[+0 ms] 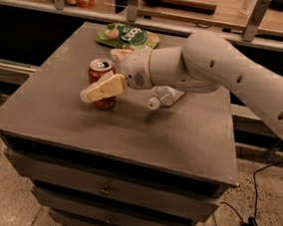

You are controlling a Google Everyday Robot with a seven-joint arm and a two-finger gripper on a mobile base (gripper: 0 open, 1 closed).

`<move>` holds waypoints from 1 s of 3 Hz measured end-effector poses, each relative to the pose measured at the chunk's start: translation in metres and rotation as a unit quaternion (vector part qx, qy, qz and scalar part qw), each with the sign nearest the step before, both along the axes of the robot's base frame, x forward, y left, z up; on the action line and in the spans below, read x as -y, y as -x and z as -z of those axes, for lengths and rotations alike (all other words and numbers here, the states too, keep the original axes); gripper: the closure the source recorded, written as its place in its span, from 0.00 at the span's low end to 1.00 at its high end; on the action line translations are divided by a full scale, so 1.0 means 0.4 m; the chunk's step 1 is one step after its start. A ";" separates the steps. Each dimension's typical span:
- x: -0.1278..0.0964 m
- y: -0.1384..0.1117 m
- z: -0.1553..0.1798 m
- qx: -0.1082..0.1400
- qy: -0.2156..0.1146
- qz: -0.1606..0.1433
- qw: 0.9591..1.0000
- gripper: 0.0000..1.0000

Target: Pick coke can

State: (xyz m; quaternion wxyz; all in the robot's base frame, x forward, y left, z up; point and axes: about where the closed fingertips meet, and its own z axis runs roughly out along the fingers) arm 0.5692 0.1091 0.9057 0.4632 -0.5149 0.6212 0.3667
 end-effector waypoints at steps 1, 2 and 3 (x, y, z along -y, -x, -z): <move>-0.027 0.017 0.007 -0.001 -0.003 -0.019 1.000 0.16; -0.042 0.027 0.009 0.002 -0.004 -0.031 1.000 0.39; -0.036 0.017 -0.024 0.020 -0.017 -0.024 0.999 0.63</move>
Offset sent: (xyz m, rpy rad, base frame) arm -0.0127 0.0194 -0.0051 0.0124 -0.0145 0.0830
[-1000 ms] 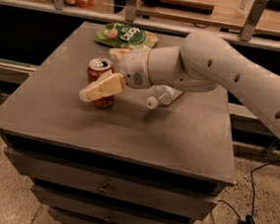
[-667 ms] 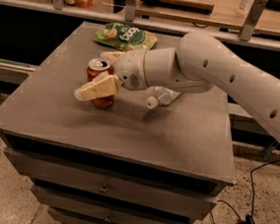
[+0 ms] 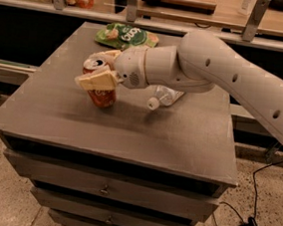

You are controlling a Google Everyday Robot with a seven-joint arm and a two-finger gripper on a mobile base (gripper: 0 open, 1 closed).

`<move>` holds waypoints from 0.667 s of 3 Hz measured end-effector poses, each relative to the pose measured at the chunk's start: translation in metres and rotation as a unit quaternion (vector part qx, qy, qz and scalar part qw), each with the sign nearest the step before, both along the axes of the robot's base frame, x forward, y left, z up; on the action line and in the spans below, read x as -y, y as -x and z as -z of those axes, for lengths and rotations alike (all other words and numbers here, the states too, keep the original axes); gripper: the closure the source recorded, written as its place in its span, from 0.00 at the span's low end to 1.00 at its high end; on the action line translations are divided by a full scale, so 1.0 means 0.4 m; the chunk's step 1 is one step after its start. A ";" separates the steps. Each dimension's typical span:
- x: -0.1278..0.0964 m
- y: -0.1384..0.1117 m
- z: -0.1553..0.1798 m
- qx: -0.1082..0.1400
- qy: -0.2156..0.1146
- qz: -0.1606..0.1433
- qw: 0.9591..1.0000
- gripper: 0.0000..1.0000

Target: Pick coke can

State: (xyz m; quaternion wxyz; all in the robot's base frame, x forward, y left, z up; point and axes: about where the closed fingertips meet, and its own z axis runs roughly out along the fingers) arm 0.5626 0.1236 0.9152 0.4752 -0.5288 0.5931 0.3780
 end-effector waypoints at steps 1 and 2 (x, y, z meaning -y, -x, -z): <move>0.060 -0.048 -0.099 0.018 -0.055 0.025 0.998 0.94; 0.113 -0.085 -0.167 0.025 -0.095 0.049 0.994 1.00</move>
Offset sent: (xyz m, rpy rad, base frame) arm 0.0532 -0.0775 0.0944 0.2792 -0.0637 -0.1629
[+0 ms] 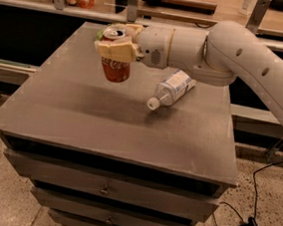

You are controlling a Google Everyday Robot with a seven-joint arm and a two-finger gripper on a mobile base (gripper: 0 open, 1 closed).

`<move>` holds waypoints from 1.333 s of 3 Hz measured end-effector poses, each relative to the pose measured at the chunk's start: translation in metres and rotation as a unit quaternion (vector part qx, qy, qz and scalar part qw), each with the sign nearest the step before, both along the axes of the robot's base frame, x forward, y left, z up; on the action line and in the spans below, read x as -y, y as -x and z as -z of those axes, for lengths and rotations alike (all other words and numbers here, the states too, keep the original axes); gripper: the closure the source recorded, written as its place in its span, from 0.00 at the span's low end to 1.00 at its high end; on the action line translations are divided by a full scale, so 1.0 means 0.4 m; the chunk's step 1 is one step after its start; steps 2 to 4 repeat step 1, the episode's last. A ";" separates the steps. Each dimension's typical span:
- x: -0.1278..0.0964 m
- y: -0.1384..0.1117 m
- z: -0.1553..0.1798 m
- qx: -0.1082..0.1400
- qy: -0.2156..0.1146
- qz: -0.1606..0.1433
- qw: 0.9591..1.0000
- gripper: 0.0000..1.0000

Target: Pick coke can

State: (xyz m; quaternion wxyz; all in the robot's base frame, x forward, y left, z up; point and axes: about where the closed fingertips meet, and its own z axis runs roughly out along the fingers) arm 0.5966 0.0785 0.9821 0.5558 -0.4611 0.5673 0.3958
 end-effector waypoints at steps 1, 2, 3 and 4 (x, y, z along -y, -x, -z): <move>0.000 0.000 0.000 0.000 0.000 0.000 1.000 1.00; 0.000 0.000 0.000 0.000 0.000 0.000 1.000 1.00; 0.000 0.000 0.000 0.000 0.000 0.000 1.000 1.00; 0.000 0.000 0.000 0.000 0.000 0.000 1.000 1.00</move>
Offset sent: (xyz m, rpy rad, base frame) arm 0.0000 0.0000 0.0000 0.0000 0.0000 0.0000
